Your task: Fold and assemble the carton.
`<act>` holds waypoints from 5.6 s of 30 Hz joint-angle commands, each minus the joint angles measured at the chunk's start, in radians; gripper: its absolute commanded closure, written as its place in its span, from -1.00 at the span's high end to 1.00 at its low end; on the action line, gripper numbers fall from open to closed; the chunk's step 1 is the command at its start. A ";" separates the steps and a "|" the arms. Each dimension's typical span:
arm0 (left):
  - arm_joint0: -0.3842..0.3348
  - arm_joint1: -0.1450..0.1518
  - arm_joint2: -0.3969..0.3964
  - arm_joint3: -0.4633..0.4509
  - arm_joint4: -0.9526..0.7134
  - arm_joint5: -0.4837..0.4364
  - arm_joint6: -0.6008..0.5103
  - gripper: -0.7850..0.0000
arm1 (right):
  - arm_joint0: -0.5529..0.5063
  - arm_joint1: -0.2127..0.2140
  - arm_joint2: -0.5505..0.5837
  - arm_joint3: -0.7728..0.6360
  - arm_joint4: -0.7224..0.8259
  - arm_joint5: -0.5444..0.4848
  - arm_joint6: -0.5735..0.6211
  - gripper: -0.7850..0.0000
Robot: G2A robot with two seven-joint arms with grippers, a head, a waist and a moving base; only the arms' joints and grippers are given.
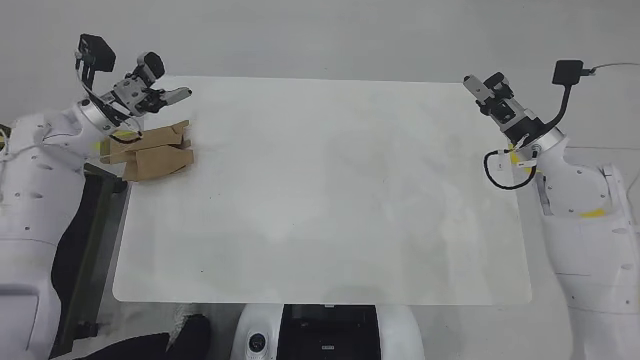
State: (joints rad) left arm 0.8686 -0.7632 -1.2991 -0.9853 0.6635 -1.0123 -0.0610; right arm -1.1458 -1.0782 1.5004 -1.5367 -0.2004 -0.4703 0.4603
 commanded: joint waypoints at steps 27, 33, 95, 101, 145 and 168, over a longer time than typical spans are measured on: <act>-0.022 0.034 0.001 0.053 -0.219 0.000 -0.214 1.00 | 0.000 0.000 0.000 0.000 0.000 0.000 0.000 1.00; -0.001 0.034 0.000 0.060 -0.275 0.013 -0.247 1.00 | 0.000 0.000 0.000 0.000 0.000 0.000 0.000 1.00; -0.109 0.133 0.036 0.483 -0.864 0.339 -0.943 1.00 | 0.000 0.000 0.000 0.000 0.000 0.000 0.000 1.00; -0.108 0.147 0.004 0.591 -0.887 0.397 -0.965 1.00 | 0.000 0.000 0.000 0.000 0.000 0.000 0.000 1.00; -0.230 0.004 0.091 0.800 -0.854 0.671 -0.912 -1.00 | 0.000 0.000 0.000 0.000 0.000 0.000 0.000 1.00; -0.285 0.060 -0.012 0.696 -0.964 0.511 -1.021 -1.00 | 0.000 0.000 0.000 0.000 0.000 0.000 0.000 1.00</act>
State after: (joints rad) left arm 0.5865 -0.7012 -1.3123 -0.2776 -0.2996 -0.5041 -1.0811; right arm -1.1458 -1.0782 1.5004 -1.5367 -0.2004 -0.4703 0.4603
